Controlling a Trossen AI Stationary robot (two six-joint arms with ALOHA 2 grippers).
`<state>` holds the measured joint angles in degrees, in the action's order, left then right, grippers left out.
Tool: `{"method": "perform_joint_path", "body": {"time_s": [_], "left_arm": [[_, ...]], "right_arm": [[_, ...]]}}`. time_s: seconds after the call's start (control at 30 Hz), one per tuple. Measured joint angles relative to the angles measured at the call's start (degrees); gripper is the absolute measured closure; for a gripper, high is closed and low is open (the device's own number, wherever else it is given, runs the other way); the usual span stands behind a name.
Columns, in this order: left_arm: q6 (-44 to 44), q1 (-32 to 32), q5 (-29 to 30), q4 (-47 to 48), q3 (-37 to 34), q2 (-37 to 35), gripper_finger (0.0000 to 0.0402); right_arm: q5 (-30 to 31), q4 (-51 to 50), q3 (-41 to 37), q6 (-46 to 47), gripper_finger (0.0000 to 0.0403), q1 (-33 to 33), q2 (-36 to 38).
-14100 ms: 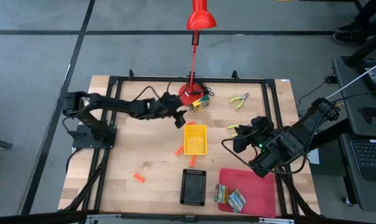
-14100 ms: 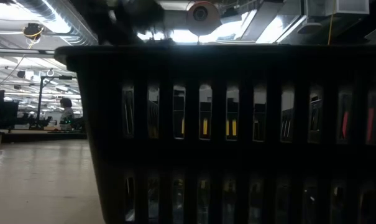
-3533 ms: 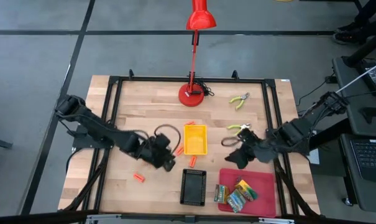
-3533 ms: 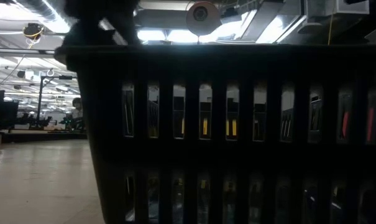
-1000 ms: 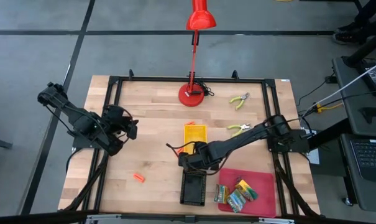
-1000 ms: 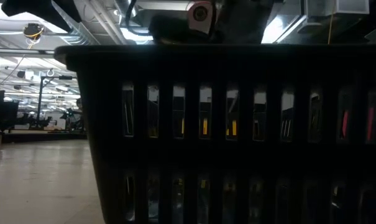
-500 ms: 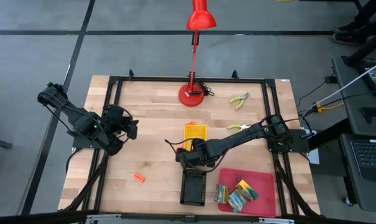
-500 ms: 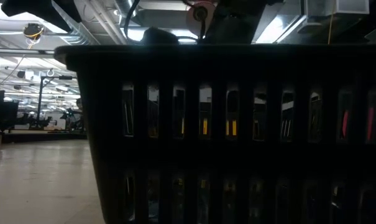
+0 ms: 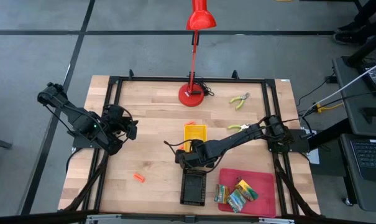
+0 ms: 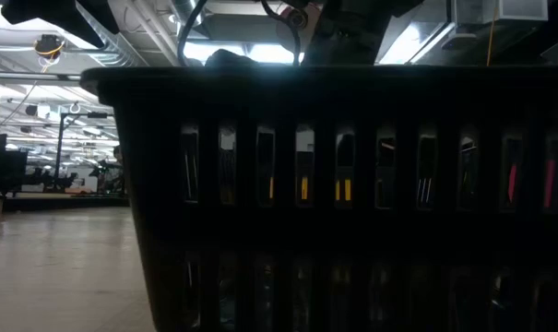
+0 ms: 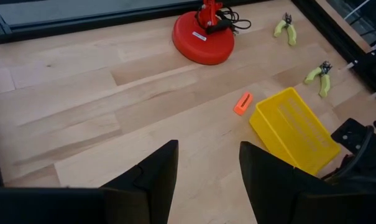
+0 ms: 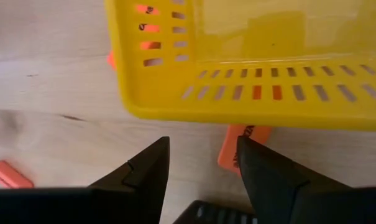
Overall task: Pick & Place School Supplies
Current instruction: Put the orange eraser into the yellow bin
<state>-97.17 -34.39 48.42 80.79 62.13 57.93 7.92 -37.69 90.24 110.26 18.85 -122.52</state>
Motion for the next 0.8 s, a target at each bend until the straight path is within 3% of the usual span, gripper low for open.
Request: {"method": "perform_joint_path", "body": {"time_s": [0.8], "left_arm": [[-0.36,0.00,0.10,-0.01,0.02,0.00,0.0233]], "right_arm": [[0.50,-2.45,-0.02,-1.38,0.0213,0.90,0.00]]}}
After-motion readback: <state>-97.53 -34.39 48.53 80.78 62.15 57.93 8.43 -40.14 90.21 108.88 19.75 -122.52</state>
